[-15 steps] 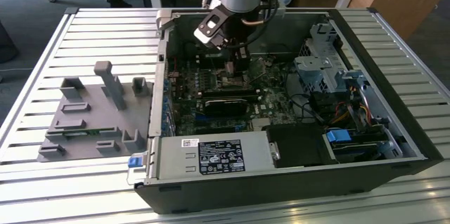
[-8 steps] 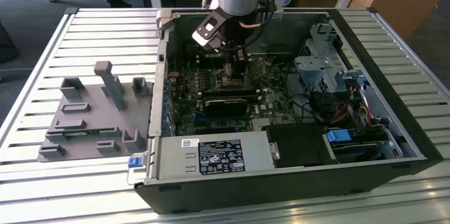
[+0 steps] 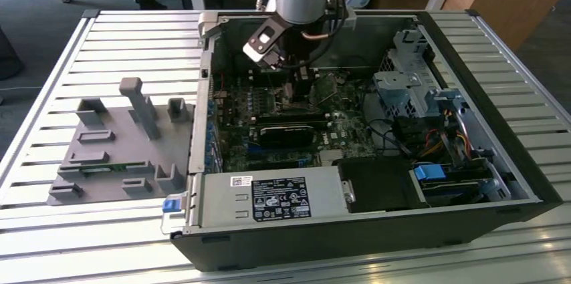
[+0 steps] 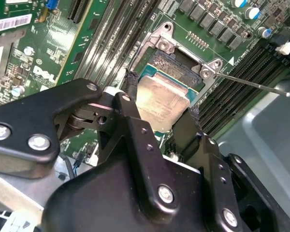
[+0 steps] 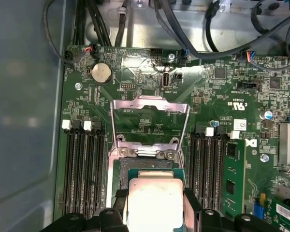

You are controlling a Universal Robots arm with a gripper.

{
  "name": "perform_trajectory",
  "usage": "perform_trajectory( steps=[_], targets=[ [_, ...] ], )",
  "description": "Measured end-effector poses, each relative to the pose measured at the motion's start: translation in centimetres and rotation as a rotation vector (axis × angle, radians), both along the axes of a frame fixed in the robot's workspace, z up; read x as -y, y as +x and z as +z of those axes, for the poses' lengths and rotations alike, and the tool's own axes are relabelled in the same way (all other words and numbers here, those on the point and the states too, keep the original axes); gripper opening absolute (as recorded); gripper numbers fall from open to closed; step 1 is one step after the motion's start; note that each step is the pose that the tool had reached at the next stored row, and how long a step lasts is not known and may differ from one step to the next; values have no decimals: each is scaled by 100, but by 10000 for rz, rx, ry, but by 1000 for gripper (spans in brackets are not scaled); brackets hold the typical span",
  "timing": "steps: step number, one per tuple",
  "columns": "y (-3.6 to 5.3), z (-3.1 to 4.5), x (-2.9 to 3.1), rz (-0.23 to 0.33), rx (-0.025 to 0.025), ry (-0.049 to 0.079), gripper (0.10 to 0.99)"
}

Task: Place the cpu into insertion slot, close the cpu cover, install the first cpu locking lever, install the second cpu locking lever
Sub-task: 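Place the cpu into insertion slot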

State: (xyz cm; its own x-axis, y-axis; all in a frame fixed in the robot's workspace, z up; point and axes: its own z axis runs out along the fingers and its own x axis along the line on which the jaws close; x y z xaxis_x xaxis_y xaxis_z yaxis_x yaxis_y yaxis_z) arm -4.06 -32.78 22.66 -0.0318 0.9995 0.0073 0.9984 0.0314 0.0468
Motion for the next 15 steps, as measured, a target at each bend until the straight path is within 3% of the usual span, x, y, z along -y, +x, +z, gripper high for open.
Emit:
perform_trajectory(
  steps=[9, 15],
  targets=[
    [0, -94, -24, -40, -7, 2, 541],
    [0, -111, -24, -41, -8, -3, 541]
  ],
)
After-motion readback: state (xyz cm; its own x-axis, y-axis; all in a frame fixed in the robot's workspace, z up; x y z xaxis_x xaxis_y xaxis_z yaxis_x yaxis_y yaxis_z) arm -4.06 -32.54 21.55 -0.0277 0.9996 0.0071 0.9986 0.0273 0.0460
